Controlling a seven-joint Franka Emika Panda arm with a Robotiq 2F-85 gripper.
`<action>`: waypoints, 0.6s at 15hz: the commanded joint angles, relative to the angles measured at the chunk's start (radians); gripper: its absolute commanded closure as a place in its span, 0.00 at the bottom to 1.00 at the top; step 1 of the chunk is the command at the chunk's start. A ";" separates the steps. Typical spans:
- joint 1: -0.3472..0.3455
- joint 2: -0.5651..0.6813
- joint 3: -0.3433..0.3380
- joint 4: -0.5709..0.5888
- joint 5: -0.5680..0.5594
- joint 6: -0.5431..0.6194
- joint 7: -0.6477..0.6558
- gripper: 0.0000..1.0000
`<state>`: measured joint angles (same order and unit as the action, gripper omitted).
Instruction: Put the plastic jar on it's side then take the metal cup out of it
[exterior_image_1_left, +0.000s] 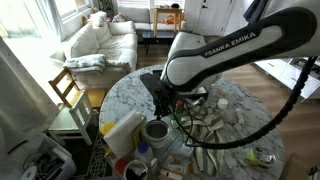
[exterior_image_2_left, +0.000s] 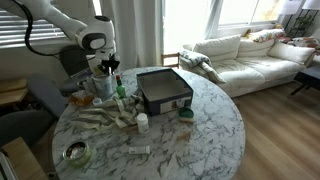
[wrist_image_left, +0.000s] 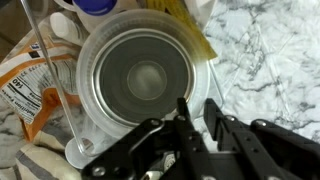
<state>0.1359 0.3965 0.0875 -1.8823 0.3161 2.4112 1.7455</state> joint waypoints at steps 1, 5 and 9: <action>0.006 0.016 -0.006 0.016 0.024 0.002 0.014 1.00; 0.002 0.000 0.008 0.018 0.051 -0.024 -0.005 0.99; -0.013 -0.051 0.002 0.008 0.040 -0.086 -0.038 0.99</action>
<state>0.1407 0.3870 0.0981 -1.8623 0.3474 2.3808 1.7473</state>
